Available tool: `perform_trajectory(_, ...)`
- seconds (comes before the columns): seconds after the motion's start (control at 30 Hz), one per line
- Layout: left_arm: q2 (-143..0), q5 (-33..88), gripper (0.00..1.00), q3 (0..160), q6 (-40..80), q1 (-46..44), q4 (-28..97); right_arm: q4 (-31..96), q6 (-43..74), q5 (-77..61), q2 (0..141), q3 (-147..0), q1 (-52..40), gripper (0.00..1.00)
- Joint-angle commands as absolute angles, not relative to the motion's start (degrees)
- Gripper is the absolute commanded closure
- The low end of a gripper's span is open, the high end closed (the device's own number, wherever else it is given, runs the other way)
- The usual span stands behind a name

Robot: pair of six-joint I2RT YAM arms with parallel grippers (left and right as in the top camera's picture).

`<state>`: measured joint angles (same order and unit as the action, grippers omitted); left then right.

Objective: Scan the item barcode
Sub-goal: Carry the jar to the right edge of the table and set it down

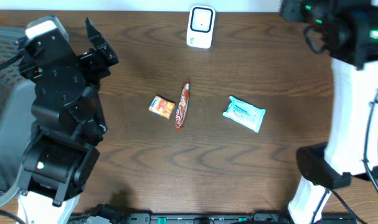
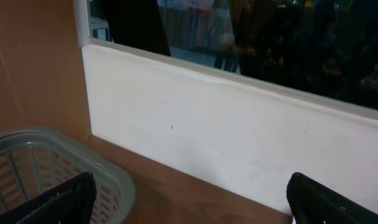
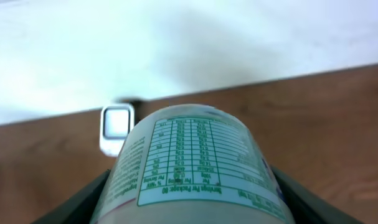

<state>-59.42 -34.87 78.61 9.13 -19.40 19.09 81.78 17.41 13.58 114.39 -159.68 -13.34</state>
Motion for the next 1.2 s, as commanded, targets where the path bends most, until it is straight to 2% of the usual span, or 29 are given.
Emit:
perform_trajectory(0.0,-59.37,-35.62,0.02,78.98,8.60,-19.27,18.76,76.79,17.69,23.59,118.96,-156.88,-16.40,0.55)
perform_trajectory(0.37,-59.31,-35.66,0.02,78.98,8.56,-19.25,18.76,63.99,15.75,34.20,132.81,-155.65,-21.58,0.65)
perform_trajectory(0.9,-59.48,-35.66,0.02,78.98,4.47,-19.25,18.76,35.00,6.11,42.68,147.68,-155.65,-27.90,0.52)
perform_trajectory(1.17,-59.48,-35.66,0.02,78.98,4.47,-19.25,18.76,27.18,0.05,47.55,153.32,-155.65,-28.97,0.52)
